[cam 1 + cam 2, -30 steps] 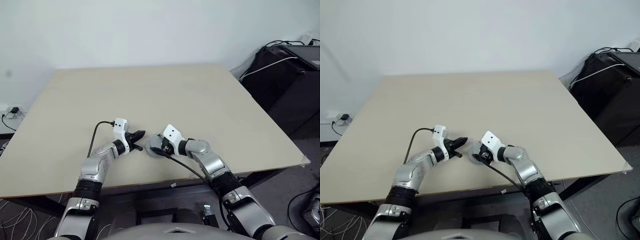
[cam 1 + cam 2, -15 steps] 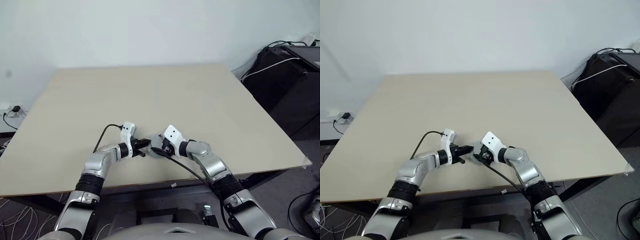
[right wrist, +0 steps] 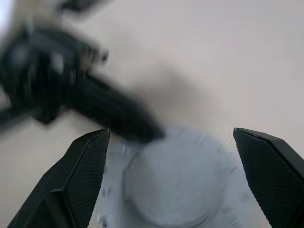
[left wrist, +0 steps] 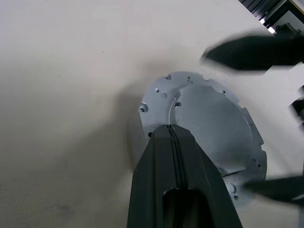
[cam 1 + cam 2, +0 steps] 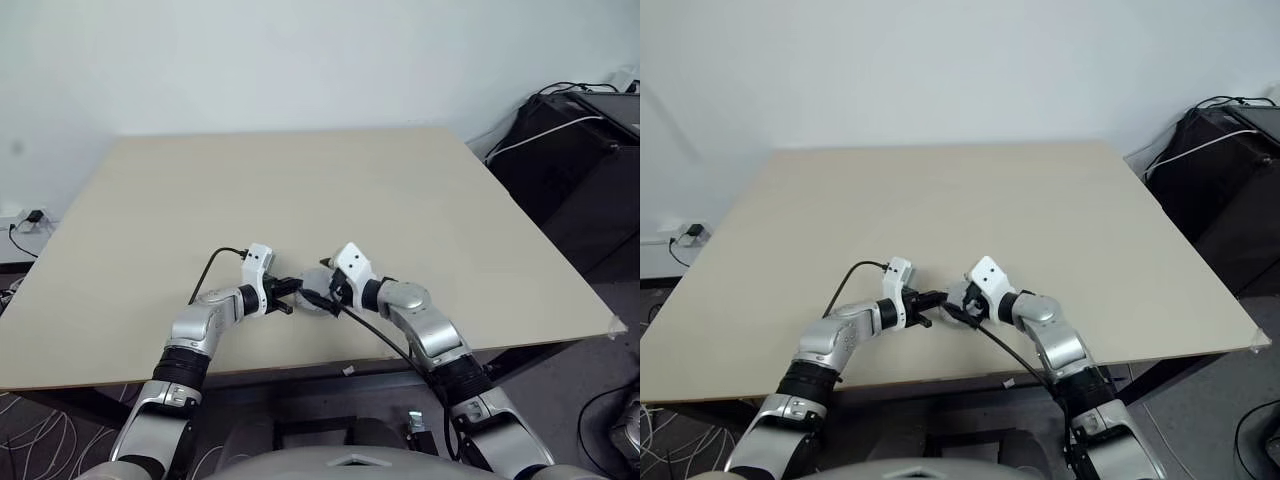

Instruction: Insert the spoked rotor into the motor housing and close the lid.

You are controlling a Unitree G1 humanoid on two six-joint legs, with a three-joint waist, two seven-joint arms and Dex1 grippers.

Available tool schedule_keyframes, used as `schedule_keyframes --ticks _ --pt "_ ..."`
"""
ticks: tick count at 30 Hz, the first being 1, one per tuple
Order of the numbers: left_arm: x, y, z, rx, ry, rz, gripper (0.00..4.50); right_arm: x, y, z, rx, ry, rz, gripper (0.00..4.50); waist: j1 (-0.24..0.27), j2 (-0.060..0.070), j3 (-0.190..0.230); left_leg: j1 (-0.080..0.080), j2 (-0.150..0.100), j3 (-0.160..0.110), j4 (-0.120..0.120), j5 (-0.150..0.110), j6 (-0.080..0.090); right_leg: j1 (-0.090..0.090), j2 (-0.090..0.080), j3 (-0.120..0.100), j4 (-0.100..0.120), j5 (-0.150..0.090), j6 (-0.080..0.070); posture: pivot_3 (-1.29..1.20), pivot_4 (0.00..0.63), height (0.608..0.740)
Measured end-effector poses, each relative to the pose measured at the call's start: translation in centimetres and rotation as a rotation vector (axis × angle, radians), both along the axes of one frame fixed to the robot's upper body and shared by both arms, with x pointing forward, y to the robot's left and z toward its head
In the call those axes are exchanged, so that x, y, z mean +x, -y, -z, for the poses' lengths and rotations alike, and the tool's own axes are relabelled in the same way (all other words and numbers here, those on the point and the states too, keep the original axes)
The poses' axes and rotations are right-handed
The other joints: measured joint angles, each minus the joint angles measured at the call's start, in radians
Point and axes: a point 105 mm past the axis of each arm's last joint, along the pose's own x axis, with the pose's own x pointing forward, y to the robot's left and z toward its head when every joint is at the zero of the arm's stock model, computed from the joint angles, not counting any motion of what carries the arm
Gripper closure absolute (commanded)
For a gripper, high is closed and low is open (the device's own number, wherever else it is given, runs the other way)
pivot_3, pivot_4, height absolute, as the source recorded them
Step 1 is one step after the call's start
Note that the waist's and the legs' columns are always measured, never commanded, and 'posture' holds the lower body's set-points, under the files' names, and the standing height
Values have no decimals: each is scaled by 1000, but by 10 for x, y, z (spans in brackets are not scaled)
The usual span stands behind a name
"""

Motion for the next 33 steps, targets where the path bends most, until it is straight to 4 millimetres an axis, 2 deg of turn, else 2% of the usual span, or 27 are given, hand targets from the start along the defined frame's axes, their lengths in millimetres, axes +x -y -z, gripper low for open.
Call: schedule_keyframes --ticks 3,6,9,12,15,21,27,33 --pt "0 1 0 -2 0 2 4500 4 16 -14 45 39 89 32 4 0 0 -1 0 0 -1 0 0 -1 -1 0 0 0 -1 0 0 740" --pt "0 1 0 -3 1 3 4500 5 37 -14 81 16 213 32 5 0 0 -1 0 0 -2 0 0 -1 -2 0 -1 -1 -1 0 0 740" --pt "0 1 0 -3 2 3 4500 -4 53 2 112 -84 320 32 5 0 0 -2 0 0 -2 0 0 -2 -2 0 -1 -1 -1 0 0 740" --pt "0 1 -1 -2 4 3 4500 -26 60 33 186 -293 436 32 5 1 0 -3 0 0 -3 0 0 -2 -3 -1 -1 -1 -2 0 0 740" --pt "0 1 -1 -2 7 3 4500 -37 58 46 277 -450 500 32 3 1 0 -3 0 0 -3 0 0 -2 -4 -1 -1 -1 -2 0 0 740" --pt "0 1 -1 -1 8 3 4500 -47 44 44 496 -684 517 32 3 1 0 -4 0 0 -3 0 0 -4 -4 -1 -1 -1 -2 0 0 740" --pt "0 0 -2 -2 12 2 4500 -45 34 34 637 -781 500 32 3 2 -1 -9 -1 0 -3 0 0 -9 -4 -1 -1 -1 -2 0 0 740" --pt "0 -1 -3 0 19 2 4500 -36 36 27 722 -807 532 32 2 2 -1 -11 -1 0 -3 0 0 -10 -3 -2 -1 -1 -2 0 0 740"
